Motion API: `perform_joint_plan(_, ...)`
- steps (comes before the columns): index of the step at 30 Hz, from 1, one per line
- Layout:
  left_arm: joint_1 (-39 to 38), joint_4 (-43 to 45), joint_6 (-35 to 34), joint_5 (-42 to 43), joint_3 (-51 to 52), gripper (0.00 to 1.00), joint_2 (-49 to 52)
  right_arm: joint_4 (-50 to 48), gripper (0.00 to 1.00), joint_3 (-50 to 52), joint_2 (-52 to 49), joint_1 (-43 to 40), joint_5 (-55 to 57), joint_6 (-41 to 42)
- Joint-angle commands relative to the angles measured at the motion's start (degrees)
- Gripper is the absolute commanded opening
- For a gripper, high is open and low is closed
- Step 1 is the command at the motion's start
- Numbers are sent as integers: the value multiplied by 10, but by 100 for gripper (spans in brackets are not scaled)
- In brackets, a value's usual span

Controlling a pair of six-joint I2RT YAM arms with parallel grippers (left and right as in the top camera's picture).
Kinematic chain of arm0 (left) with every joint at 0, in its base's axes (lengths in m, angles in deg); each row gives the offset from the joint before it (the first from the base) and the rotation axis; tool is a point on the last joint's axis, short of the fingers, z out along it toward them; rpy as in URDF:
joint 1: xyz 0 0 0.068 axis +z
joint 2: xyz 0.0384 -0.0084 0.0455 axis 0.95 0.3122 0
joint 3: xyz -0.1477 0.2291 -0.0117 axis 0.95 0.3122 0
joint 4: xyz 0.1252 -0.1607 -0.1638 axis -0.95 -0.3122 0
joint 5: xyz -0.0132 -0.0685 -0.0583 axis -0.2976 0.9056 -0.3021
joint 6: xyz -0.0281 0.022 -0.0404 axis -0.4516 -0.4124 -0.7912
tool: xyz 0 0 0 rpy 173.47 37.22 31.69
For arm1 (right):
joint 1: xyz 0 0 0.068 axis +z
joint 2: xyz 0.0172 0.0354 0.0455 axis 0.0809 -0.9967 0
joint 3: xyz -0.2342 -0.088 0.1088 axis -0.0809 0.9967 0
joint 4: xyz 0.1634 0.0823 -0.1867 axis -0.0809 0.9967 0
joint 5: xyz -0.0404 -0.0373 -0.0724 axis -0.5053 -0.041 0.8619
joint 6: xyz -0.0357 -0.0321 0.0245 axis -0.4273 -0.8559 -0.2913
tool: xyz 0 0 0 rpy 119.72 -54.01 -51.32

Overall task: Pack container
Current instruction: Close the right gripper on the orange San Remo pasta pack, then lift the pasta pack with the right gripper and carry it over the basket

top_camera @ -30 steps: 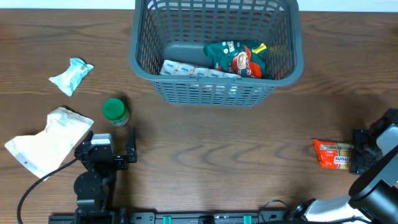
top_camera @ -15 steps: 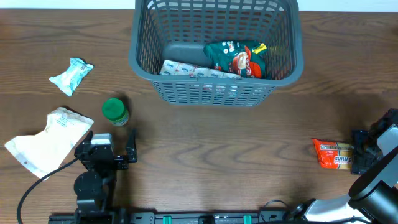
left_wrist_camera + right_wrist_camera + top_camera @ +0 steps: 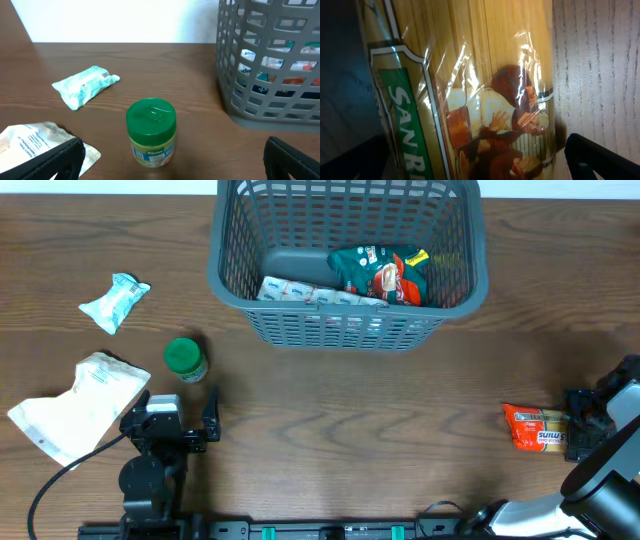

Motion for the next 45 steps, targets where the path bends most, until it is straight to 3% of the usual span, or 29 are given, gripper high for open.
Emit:
perform_joint_plan(1,-1,-4,-5,-7,14,99,-3,16,99,21,-20,-3,-11,-7)
perform_joint_plan(3,-1,-4,-5,-7,14,99,-3,16,99,21,-20,-3,-10,-7)
perform_joint_plan(6,-1,-4,-5,-7,14,98,-3,16,91,21,-20,-3,-10,-7)
perform_joint_plan(8,-1,-4,-5,-7,14,99,-3,17,77,21,-20,-3,-10,-7)
perform_joint_plan(12,-1,-4,-5,-7,14,99,-3,18,40,21,-20,-3,-10,-7)
perform_joint_plan(15,-1,-4,-5,-7,14,99,-3,20,6,21,-20,-3,-10,-8)
perform_joint_plan(16,-1,-4,-5,-7,14,99,-3,20,1,21,-20,-3,-10,-12)
perform_joint_plan(33,-1,-4,-5,-7,14,99,-3,6,1,-7,3,19,-76,-215)
perform_joint_plan(45,-1,-4,-5,-7,14,99,-3,68,1,-155,130,98,-82,-303)
